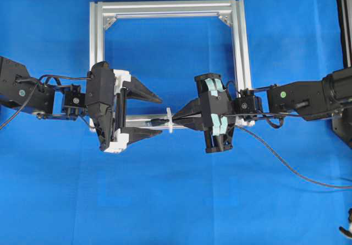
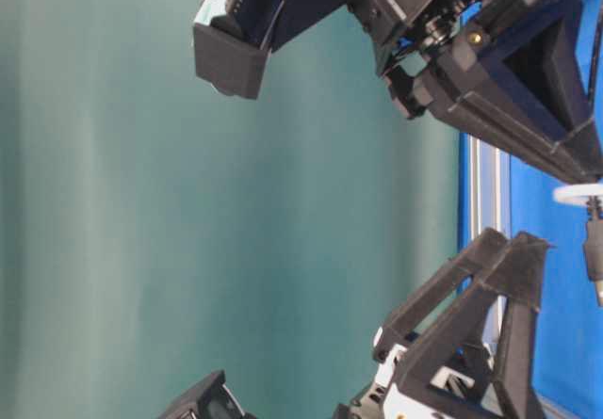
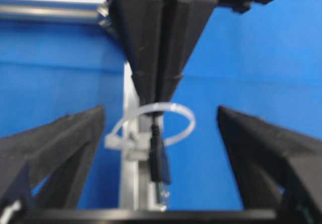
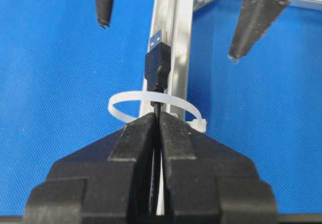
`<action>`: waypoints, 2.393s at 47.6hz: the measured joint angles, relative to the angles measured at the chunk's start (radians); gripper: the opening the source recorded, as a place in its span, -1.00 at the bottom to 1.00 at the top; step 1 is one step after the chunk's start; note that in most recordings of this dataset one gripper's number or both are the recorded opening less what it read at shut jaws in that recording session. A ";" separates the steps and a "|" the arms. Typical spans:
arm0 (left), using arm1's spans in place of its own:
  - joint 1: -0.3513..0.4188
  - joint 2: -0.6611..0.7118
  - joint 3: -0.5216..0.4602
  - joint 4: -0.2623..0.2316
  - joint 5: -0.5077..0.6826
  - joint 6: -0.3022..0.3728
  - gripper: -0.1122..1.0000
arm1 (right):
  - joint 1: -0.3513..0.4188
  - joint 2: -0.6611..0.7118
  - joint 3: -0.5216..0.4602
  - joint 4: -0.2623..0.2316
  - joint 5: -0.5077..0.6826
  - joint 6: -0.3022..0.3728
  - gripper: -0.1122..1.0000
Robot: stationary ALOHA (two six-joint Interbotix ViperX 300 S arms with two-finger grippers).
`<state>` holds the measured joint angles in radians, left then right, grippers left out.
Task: Insert the wire through the string loop located in the center.
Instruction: 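Move the left gripper to the plug emerging from the loop and grasp it, then pull the cable leftward through the loop with the left gripper, releasing right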
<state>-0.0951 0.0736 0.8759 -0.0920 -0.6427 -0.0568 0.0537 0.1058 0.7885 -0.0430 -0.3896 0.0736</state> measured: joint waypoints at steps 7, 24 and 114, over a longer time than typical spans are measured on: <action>0.000 0.000 0.000 0.000 0.008 -0.003 0.84 | 0.002 0.000 0.002 0.000 0.000 -0.002 -0.83; 0.000 0.031 -0.008 0.002 0.025 -0.003 0.84 | 0.002 0.000 0.002 0.000 0.002 -0.002 -0.83; 0.002 0.124 -0.054 0.002 0.071 -0.028 -0.67 | 0.005 0.000 0.002 0.000 0.000 0.002 -0.80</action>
<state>-0.0936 0.1979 0.8222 -0.0905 -0.5722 -0.0844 0.0583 0.1058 0.7900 -0.0430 -0.3896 0.0752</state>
